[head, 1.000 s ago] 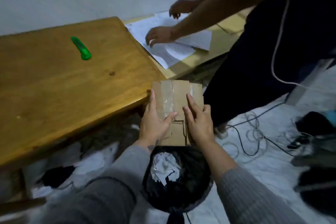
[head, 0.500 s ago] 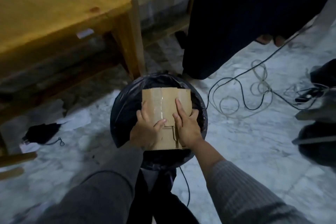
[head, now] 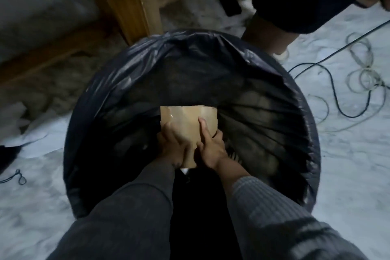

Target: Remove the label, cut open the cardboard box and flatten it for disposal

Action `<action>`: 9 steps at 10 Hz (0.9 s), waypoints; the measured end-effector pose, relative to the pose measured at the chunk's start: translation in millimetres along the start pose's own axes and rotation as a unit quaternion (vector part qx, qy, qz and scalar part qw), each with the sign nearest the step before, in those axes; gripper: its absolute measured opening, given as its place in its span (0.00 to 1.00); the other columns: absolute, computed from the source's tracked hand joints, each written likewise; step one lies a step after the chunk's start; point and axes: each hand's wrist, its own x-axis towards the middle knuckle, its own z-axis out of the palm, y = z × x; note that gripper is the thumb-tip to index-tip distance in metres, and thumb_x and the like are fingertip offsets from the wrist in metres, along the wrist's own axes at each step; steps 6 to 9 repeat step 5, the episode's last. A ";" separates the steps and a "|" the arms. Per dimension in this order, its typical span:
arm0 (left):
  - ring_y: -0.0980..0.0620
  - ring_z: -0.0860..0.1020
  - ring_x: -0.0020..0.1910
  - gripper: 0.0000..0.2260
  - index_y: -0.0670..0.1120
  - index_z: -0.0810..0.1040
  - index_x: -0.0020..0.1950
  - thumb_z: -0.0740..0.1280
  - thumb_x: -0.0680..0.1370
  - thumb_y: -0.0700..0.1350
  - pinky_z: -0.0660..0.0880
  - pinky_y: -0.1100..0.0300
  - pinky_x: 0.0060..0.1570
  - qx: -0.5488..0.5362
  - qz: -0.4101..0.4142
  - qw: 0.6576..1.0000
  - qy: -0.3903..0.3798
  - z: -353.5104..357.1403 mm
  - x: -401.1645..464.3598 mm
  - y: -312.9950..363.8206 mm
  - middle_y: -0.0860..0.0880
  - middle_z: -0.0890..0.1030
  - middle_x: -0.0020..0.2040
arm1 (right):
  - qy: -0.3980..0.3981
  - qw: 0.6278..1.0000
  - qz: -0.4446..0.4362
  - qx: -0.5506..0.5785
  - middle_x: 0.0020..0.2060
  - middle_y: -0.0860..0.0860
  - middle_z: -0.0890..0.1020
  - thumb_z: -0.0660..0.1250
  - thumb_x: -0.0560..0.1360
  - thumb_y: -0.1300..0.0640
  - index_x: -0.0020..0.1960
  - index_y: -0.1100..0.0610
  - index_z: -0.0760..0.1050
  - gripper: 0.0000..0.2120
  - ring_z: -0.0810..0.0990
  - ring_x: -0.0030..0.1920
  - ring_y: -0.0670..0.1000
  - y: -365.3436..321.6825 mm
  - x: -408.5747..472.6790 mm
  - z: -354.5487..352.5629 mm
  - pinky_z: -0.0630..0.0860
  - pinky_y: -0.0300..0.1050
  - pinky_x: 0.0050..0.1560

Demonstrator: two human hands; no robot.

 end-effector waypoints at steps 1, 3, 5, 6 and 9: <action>0.42 0.59 0.72 0.33 0.49 0.45 0.78 0.62 0.80 0.47 0.59 0.53 0.70 0.029 -0.015 0.999 -0.032 11.7 19.9 -10.3 0.43 0.50 0.77 | -0.050 0.998 0.025 0.013 0.76 0.60 0.37 0.56 0.79 0.58 0.75 0.35 0.43 0.34 0.48 0.77 0.61 6.1 11.5 10.3 0.52 0.50 0.75; 0.42 0.57 0.75 0.28 0.47 0.54 0.78 0.60 0.79 0.42 0.59 0.49 0.72 0.127 0.052 0.986 -0.091 -25.7 -18.8 14.7 0.43 0.55 0.77 | -0.103 0.993 0.055 -0.010 0.76 0.59 0.53 0.58 0.77 0.59 0.77 0.45 0.50 0.32 0.55 0.75 0.59 -31.1 -24.1 -21.0 0.57 0.48 0.74; 0.42 0.69 0.68 0.21 0.43 0.64 0.74 0.59 0.81 0.45 0.66 0.57 0.66 0.113 0.092 0.984 -0.102 -121.6 -114.3 71.7 0.40 0.69 0.71 | -0.086 0.996 0.025 -0.027 0.71 0.58 0.68 0.57 0.78 0.57 0.76 0.51 0.58 0.26 0.69 0.69 0.59 -110.5 -114.6 -106.1 0.67 0.45 0.66; 0.42 0.69 0.68 0.21 0.43 0.64 0.74 0.59 0.81 0.45 0.66 0.57 0.66 0.113 0.092 0.984 -0.102 -121.6 -114.3 71.7 0.40 0.69 0.71 | -0.086 0.996 0.025 -0.027 0.71 0.58 0.68 0.57 0.78 0.57 0.76 0.51 0.58 0.26 0.69 0.69 0.59 -110.5 -114.6 -106.1 0.67 0.45 0.66; 0.42 0.69 0.68 0.21 0.43 0.64 0.74 0.59 0.81 0.45 0.66 0.57 0.66 0.113 0.092 0.984 -0.102 -121.6 -114.3 71.7 0.40 0.69 0.71 | -0.086 0.996 0.025 -0.027 0.71 0.58 0.68 0.57 0.78 0.57 0.76 0.51 0.58 0.26 0.69 0.69 0.59 -110.5 -114.6 -106.1 0.67 0.45 0.66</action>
